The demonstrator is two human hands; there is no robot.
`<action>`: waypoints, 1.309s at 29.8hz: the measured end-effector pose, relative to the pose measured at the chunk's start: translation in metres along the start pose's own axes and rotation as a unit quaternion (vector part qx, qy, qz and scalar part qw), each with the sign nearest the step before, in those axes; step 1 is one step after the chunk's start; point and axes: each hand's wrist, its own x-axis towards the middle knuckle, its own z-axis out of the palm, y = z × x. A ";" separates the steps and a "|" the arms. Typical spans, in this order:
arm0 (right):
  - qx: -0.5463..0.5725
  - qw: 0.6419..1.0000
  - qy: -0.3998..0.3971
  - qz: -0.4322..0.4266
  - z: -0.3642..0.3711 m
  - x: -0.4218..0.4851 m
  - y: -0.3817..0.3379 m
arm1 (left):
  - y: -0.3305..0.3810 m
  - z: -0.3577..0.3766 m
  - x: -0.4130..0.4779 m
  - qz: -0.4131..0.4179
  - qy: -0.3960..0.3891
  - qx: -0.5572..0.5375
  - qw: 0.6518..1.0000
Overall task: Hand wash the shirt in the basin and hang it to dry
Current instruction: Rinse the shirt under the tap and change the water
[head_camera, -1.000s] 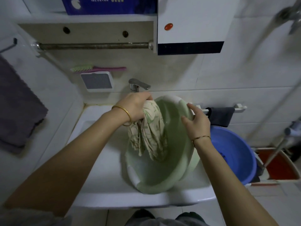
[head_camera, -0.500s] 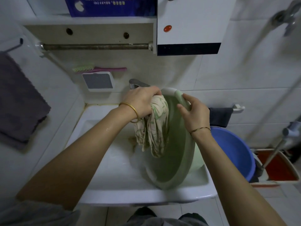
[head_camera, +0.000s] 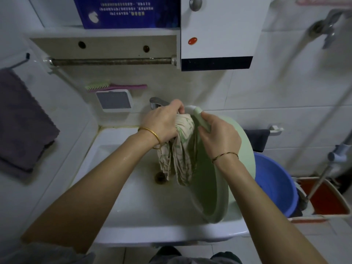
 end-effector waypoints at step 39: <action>0.094 0.994 0.054 0.023 -0.002 0.012 0.011 | -0.008 -0.006 0.010 0.020 0.023 -0.040 0.999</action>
